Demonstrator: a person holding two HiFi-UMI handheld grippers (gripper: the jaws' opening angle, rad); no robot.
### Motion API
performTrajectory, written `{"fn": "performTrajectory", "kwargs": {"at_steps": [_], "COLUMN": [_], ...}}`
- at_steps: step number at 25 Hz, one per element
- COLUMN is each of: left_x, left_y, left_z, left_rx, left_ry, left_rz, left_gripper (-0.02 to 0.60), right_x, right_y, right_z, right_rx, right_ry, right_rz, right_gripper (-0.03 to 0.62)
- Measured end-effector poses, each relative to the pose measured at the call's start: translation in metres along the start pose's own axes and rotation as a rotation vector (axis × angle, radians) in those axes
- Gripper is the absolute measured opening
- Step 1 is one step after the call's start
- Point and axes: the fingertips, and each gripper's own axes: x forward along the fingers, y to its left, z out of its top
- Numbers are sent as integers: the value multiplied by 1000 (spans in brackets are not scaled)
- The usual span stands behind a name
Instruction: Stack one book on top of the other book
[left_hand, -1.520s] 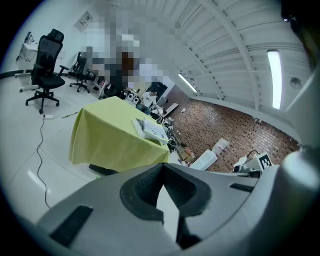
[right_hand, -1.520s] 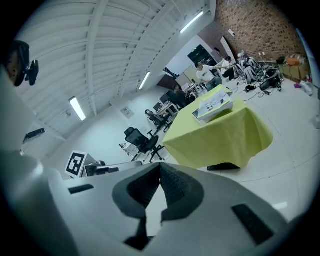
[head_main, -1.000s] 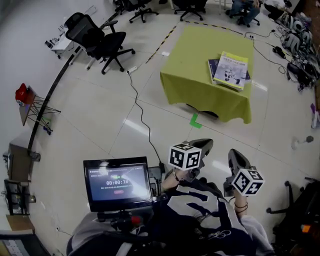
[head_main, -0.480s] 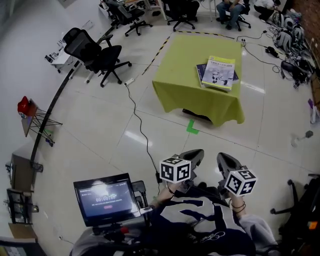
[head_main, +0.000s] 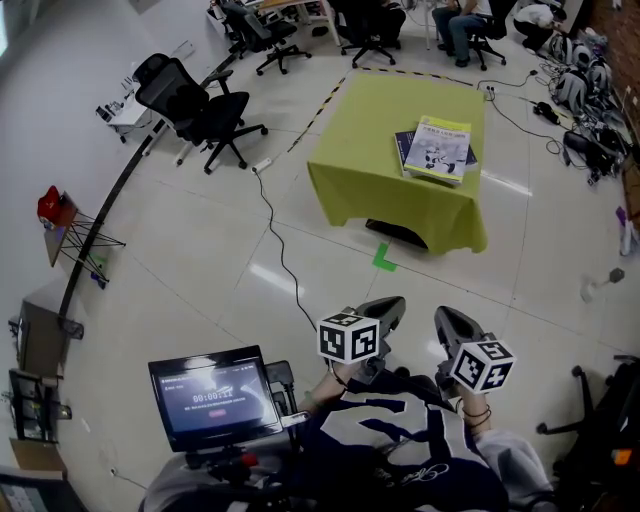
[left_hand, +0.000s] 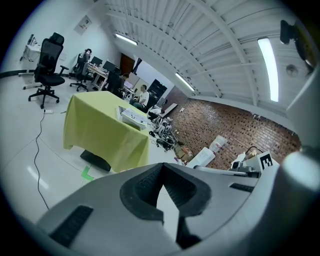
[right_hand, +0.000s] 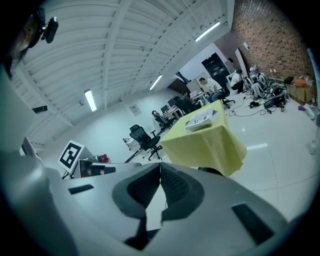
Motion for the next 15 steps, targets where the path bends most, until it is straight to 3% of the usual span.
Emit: {"fn": "performTrajectory", "kwargs": {"at_steps": [15], "left_x": [0], "left_y": [-3], "left_z": [-8], "left_rx": [-6], "left_ry": [17], "left_rz": [-5], "left_gripper": [5], "right_x": [-6], "right_y": [-2], "right_z": [-7], "right_rx": [17], "right_ry": [13], "right_rz": [-7], "right_gripper": [-5]}}
